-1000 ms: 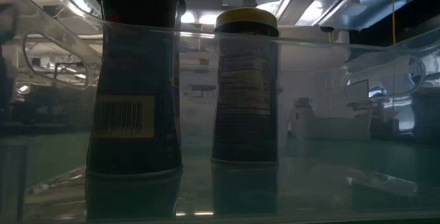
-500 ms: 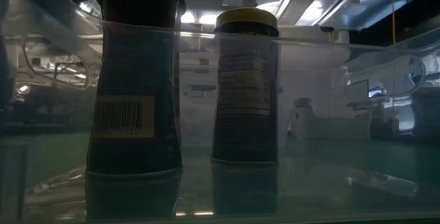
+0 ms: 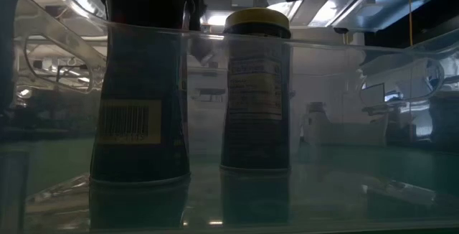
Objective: Sort spices by type
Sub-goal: Put the bottom left transparent seasoning bottle into the center transparent bin
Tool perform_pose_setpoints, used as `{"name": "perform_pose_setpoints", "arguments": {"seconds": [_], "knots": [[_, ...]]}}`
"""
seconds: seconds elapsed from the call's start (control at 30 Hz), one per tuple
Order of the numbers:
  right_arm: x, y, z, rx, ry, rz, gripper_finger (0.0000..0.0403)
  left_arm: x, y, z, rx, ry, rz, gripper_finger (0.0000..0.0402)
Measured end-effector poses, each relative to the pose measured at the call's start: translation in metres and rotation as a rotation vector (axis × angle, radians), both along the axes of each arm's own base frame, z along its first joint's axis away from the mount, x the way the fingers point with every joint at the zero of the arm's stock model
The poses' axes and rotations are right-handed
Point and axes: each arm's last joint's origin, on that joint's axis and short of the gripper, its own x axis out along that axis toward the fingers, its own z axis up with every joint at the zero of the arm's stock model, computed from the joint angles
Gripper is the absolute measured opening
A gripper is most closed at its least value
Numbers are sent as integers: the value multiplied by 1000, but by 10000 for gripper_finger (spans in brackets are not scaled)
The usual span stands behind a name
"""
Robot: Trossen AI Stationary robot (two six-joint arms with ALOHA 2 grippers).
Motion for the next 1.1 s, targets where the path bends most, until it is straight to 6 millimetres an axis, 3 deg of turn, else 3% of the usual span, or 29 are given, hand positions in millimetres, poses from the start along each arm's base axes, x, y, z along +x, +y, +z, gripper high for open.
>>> {"name": "perform_pose_setpoints", "arguments": {"seconds": [0.17, 0.37, 0.8, 1.1], "knots": [[-2, -1, -4, -20, 43, -16, 372, 8, 15, 0, 1, -50, -4, 177], [-5, -3, -7, -25, 76, -45, 372, 24, 17, -4, 5, -147, -35, 178], [-26, -10, 16, -26, -39, -148, 372, 48, 30, -73, -29, 73, -21, 178], [-24, -10, 11, -51, -5, -154, 372, 56, 49, -95, 3, 129, -50, 178]]}}
